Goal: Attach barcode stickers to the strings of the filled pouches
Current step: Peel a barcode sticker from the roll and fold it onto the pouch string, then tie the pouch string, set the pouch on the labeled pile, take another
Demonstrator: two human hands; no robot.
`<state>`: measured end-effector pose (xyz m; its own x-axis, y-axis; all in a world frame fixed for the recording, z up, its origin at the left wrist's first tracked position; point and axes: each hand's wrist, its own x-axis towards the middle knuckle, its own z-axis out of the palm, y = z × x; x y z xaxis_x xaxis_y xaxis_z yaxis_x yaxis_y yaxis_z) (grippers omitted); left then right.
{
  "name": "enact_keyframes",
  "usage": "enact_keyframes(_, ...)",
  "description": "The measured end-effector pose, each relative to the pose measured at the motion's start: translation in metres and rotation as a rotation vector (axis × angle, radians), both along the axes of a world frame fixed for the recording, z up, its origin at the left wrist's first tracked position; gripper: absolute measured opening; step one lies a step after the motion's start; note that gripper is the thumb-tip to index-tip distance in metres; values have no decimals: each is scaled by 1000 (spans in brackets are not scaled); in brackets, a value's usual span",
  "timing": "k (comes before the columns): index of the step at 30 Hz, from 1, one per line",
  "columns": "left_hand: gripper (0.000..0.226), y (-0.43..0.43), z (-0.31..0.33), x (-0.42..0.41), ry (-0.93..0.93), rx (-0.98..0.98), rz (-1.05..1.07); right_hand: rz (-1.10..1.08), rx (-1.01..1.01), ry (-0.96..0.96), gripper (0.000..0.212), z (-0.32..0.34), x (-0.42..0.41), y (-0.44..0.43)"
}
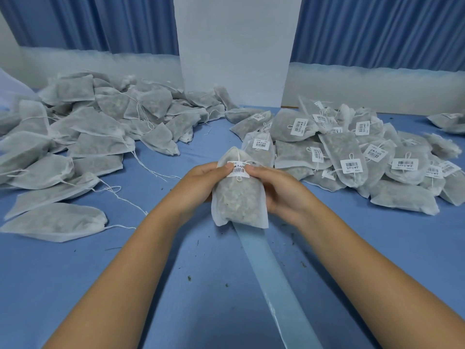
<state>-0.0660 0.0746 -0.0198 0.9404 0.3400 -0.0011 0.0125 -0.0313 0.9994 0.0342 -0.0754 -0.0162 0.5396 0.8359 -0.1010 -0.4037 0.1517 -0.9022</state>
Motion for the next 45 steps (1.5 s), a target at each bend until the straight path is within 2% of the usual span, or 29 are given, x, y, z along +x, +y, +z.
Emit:
enact_keyframes(4, 23, -3, -1, 1, 17, -1, 18, -10, 11, 21, 40, -3, 1, 1)
enact_keyframes(7, 31, -5, -3, 3, 31, 35, 95, -149, -151, -149, 30, -2, -1, 2)
enact_keyframes(10, 33, -3, -2, 7, 24, -13, 269, -134, -280, -327, 43, 2, -4, -2)
enact_keyframes(13, 36, 1, -2, 9, 34, -32, 383, -128, -223, -394, 39, 2, -7, -2)
enact_keyframes(18, 53, 0, 1, 9, 76, -87, 356, -391, -110, -468, 15, 3, -6, -3)
enact_keyframes(22, 56, 5, 2, 9, 118, -126, 426, -409, -152, -417, 13, 7, 2, -7)
enact_keyframes(24, 53, 6, 3, 8, 110, -149, 432, -443, -35, -301, 14, 6, 5, -5)
enact_keyframes(26, 50, 6, 3, 8, 92, -159, 432, -422, 164, -127, 33, 5, 8, -5)
enact_keyframes(28, 48, 6, 3, 8, 86, -150, 432, -373, 255, -22, 51, 4, 12, -7)
enact_keyframes(31, 42, 6, 2, 8, 92, -131, 430, -342, 192, -17, 48, 2, 12, -7)
enact_keyframes(35, 32, 6, 1, 9, 110, -94, 427, -322, 52, -245, 27, -1, 4, 0)
enact_keyframes(41, 21, 12, -1, 11, 120, -41, 436, -336, -87, -653, 25, 11, -6, 20)
enact_keyframes(45, 18, 32, 2, 7, 105, -58, 523, -299, -183, -938, 20, 26, -20, 67)
